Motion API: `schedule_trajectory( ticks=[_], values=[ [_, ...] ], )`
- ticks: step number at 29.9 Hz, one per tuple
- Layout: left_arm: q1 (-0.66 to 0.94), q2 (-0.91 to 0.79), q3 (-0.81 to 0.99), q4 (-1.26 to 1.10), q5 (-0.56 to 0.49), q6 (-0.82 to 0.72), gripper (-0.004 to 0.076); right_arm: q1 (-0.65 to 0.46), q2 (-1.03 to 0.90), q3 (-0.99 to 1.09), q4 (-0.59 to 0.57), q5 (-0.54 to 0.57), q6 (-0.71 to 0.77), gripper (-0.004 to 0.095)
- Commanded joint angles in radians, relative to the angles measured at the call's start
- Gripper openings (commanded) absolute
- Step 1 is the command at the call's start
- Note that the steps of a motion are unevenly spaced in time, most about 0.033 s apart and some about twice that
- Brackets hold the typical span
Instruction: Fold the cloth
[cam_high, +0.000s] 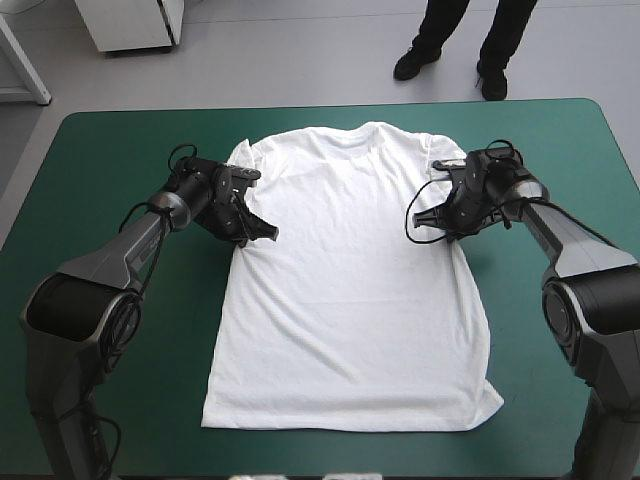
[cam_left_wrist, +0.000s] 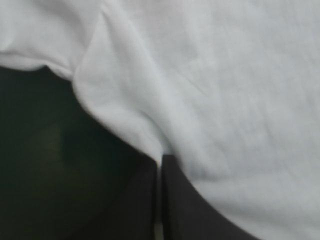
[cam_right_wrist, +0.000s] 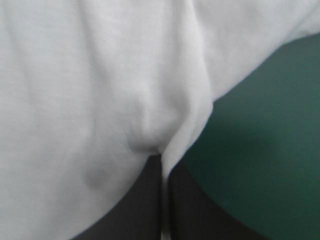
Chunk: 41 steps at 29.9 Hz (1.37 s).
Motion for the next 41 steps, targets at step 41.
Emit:
schedule_trajectory(
  ticks=[41],
  values=[
    [0.007,-0.437,-0.446,-0.066,-0.379,0.060,-0.0010,-0.006,-0.340,-0.578,0.084,-0.251,-0.036,-0.0013]
  ],
)
